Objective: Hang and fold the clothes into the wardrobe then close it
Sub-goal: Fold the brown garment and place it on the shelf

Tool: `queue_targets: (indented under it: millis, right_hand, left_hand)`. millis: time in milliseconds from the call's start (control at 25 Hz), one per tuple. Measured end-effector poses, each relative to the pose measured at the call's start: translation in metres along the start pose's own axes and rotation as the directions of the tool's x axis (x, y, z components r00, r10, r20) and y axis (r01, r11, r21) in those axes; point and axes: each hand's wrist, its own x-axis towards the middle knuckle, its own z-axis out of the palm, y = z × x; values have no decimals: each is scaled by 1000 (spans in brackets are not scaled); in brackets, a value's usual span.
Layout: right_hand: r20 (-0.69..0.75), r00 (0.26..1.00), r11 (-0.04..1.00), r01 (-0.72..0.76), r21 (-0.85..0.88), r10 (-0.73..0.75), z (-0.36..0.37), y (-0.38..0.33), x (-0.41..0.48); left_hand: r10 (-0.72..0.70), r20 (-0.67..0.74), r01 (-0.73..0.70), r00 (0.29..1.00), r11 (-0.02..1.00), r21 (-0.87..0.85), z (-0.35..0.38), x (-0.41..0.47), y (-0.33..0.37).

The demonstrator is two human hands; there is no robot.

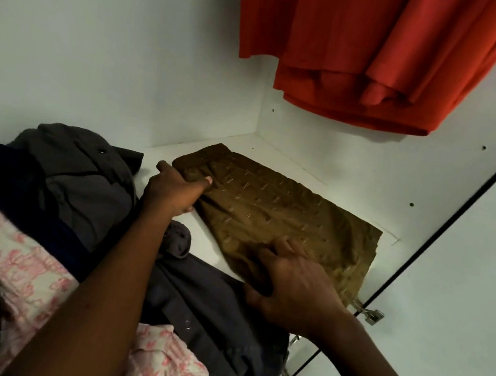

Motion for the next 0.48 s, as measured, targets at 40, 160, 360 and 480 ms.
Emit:
queue_targets:
  millis: [40,160,360,480]
  right_hand:
    - [-27,1000,1000,-15,-27,15,0,-4,3]
    - [-80,997,992,-14,-127,4,-3,-15,10]
    - [-216,971,993,-88,80,103,-8,-9,7]
    - [-270,951,949,-64,309,152,-9,7,10]
  left_hand:
    - [8,9,-8,1000,999,48,1,-2,0]
    - [38,4,-38,999,996,80,2,-10,2]
    - [-64,-88,30,994,939,-344,5,-1,-2]
    - [-117,-81,71,990,902,-426,6,7,7]
